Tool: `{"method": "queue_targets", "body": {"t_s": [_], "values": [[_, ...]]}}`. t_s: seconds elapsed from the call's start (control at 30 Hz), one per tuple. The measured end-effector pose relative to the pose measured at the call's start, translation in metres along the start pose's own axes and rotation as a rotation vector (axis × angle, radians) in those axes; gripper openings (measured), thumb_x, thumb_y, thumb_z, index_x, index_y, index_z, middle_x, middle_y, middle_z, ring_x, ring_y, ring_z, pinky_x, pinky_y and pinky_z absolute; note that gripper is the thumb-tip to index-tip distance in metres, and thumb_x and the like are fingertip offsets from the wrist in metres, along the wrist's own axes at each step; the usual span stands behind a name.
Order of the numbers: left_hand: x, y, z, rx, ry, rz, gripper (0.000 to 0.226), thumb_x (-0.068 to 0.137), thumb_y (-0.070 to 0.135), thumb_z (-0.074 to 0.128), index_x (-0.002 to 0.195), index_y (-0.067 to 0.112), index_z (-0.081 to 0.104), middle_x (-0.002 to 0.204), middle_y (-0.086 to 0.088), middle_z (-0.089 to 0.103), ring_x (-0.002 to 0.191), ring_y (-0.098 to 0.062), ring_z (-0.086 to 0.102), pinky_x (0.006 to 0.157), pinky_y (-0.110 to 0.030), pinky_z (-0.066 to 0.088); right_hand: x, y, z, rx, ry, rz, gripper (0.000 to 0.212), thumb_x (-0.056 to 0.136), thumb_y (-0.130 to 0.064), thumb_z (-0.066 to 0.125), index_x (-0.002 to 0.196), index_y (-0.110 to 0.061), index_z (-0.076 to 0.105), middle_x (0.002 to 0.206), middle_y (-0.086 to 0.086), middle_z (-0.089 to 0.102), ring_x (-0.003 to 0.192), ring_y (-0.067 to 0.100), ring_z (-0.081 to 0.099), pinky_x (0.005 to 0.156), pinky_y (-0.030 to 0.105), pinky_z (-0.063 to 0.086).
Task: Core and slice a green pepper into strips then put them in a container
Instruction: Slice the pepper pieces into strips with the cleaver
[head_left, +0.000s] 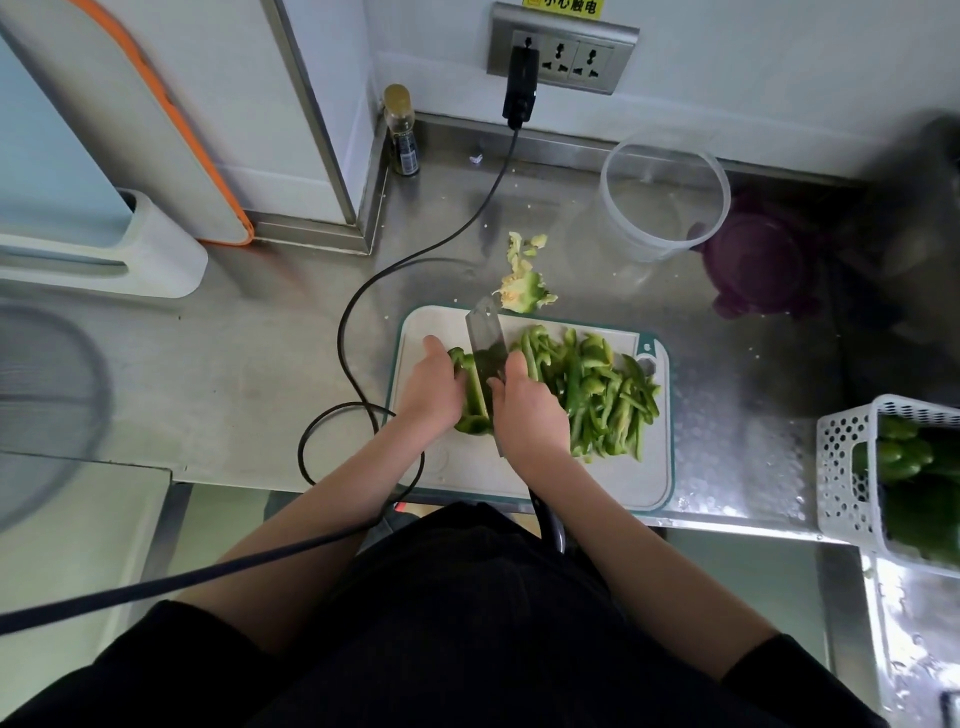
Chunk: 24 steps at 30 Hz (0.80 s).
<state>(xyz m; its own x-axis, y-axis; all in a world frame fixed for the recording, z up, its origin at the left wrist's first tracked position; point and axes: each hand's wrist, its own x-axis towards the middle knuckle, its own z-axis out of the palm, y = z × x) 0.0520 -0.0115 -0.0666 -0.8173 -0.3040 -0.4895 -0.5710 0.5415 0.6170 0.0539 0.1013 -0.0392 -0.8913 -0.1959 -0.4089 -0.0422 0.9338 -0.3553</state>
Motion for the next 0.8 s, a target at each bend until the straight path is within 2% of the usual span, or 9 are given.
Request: {"method": "queue_targets", "body": {"t_s": [0.07, 0.2, 0.27, 0.37, 0.43, 0.5, 0.6, 0.7, 0.8], "values": [[0.001, 0.000, 0.000, 0.010, -0.002, -0.002, 0.018, 0.097, 0.015, 0.042, 0.107, 0.004, 0.033, 0.070, 0.000, 0.044, 0.058, -0.012, 0.045, 0.044, -0.029, 0.031, 0.002, 0.000, 0.003, -0.004, -0.006, 0.006, 0.025, 0.103, -0.026, 0.032, 0.121, -0.008, 0.036, 0.074, 0.005, 0.053, 0.062, 0.028, 0.051, 0.053, 0.033, 0.039], [0.002, -0.002, -0.001, -0.011, -0.018, -0.020, 0.017, 0.097, 0.015, 0.042, 0.108, 0.005, 0.033, 0.073, -0.001, 0.047, 0.060, -0.012, 0.048, 0.045, -0.028, 0.035, 0.006, -0.003, 0.009, -0.043, -0.013, -0.006, 0.023, 0.104, -0.023, 0.032, 0.122, -0.009, 0.034, 0.068, 0.003, 0.049, 0.059, 0.027, 0.050, 0.054, 0.033, 0.040], [0.002, -0.001, -0.001, -0.009, -0.026, -0.026, 0.021, 0.098, 0.016, 0.042, 0.112, 0.003, 0.033, 0.073, -0.002, 0.048, 0.060, -0.013, 0.048, 0.044, -0.028, 0.035, 0.005, -0.001, 0.012, -0.105, -0.017, -0.003, 0.020, 0.102, -0.014, 0.035, 0.121, -0.010, 0.032, 0.061, -0.001, 0.043, 0.055, 0.026, 0.048, 0.051, 0.032, 0.039], [0.004, -0.001, -0.002, 0.019, -0.054, -0.006, 0.031, 0.097, 0.015, 0.043, 0.123, 0.002, 0.031, 0.071, -0.002, 0.049, 0.058, -0.014, 0.050, 0.043, -0.025, 0.034, 0.005, 0.006, 0.010, -0.184, -0.065, 0.011, 0.031, 0.095, 0.000, 0.039, 0.123, -0.011, 0.030, 0.061, -0.002, 0.041, 0.050, 0.021, 0.045, 0.047, 0.032, 0.037], [0.007, -0.003, -0.004, 0.016, -0.069, -0.012, 0.030, 0.097, 0.013, 0.044, 0.122, 0.002, 0.032, 0.070, -0.003, 0.049, 0.055, -0.014, 0.050, 0.043, -0.025, 0.033, 0.010, 0.014, 0.005, -0.135, -0.072, 0.032, 0.024, 0.101, -0.012, 0.038, 0.124, -0.010, 0.032, 0.063, 0.001, 0.046, 0.052, 0.023, 0.046, 0.049, 0.033, 0.039], [0.008, -0.004, -0.004, 0.001, -0.069, -0.032, 0.025, 0.097, 0.014, 0.045, 0.116, 0.003, 0.034, 0.069, -0.004, 0.048, 0.055, -0.015, 0.049, 0.043, -0.026, 0.034, 0.012, 0.021, 0.001, -0.017, -0.062, 0.061, 0.019, 0.103, -0.024, 0.033, 0.116, -0.010, 0.035, 0.067, 0.006, 0.050, 0.058, 0.028, 0.052, 0.052, 0.036, 0.044], [0.006, -0.003, -0.005, 0.006, -0.068, -0.025, 0.020, 0.097, 0.015, 0.046, 0.110, 0.005, 0.035, 0.070, -0.003, 0.048, 0.056, -0.015, 0.050, 0.044, -0.027, 0.037, 0.011, 0.022, -0.005, 0.187, -0.033, 0.089, 0.016, 0.102, -0.027, 0.034, 0.099, -0.013, 0.032, 0.069, 0.009, 0.054, 0.062, 0.034, 0.058, 0.053, 0.044, 0.052], [0.005, 0.000, -0.007, 0.012, -0.064, -0.012, 0.018, 0.096, 0.014, 0.045, 0.108, 0.006, 0.034, 0.070, -0.004, 0.048, 0.057, -0.017, 0.050, 0.046, -0.032, 0.042, 0.007, 0.019, -0.011, 0.292, 0.010, 0.082, 0.017, 0.102, -0.028, 0.036, 0.097, -0.012, 0.034, 0.066, 0.006, 0.051, 0.057, 0.032, 0.055, 0.050, 0.051, 0.053], [0.003, 0.001, -0.008, 0.007, -0.063, -0.009, 0.016, 0.096, 0.014, 0.043, 0.105, 0.005, 0.033, 0.071, -0.003, 0.047, 0.058, -0.018, 0.049, 0.048, -0.037, 0.044, 0.006, 0.017, -0.021, 0.284, 0.044, 0.035, 0.016, 0.102, -0.029, 0.037, 0.098, -0.014, 0.034, 0.066, 0.006, 0.052, 0.055, 0.032, 0.055, 0.048, 0.050, 0.052]]}}
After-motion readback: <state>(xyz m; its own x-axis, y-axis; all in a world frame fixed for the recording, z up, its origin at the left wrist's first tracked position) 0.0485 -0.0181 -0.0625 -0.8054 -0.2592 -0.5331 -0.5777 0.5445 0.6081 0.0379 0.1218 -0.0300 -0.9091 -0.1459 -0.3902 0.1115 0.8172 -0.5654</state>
